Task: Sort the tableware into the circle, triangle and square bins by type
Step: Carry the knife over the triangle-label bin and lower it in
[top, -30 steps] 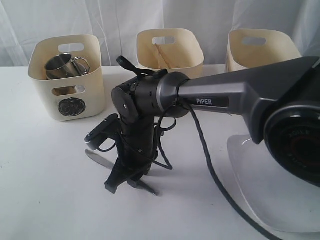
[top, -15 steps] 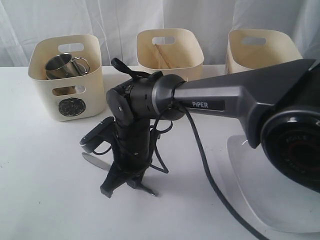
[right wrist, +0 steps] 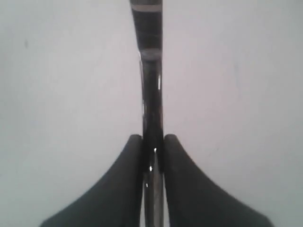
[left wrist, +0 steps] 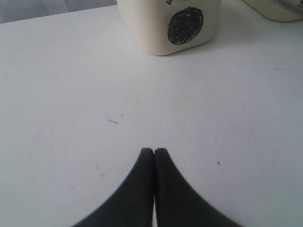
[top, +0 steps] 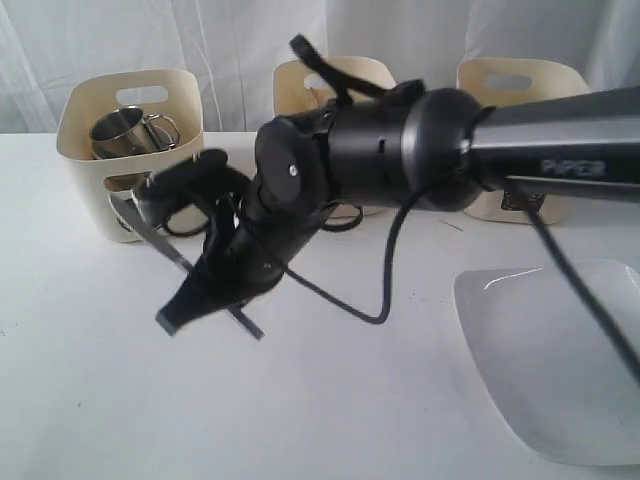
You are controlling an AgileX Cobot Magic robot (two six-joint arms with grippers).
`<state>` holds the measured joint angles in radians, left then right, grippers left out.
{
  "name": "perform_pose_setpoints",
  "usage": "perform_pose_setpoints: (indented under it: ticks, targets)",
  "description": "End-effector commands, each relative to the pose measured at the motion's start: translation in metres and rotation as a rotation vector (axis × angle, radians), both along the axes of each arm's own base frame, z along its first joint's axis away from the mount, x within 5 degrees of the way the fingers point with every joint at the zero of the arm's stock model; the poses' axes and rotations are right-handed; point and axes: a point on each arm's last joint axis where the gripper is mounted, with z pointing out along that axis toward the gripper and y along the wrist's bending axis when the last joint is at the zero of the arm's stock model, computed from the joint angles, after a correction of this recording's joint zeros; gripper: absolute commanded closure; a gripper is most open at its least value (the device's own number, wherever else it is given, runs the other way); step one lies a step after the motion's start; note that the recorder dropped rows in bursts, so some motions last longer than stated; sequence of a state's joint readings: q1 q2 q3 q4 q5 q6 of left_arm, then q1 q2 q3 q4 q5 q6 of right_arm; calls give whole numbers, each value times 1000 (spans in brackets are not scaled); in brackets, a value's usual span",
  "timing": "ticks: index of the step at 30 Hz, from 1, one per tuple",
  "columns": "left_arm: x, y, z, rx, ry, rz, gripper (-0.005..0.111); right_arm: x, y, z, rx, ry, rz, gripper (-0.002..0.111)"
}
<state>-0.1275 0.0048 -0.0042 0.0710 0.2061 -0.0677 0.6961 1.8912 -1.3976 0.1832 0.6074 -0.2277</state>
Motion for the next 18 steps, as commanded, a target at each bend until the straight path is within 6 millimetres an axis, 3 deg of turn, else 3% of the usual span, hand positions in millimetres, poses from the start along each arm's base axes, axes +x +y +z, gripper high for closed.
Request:
perform_pose_setpoints:
  ticks: [1, 8, 18]
  targets:
    - [0, 0, -2, -8, 5, -2, 107, 16, -27, 56, 180, -229, -119, 108]
    - [0, 0, -2, -8, 5, -2, 107, 75, -94, 72, 251, -496, -331, 108]
    - [0, 0, -2, -8, 5, -2, 107, 140, -104, 63, 276, -592, -405, 108]
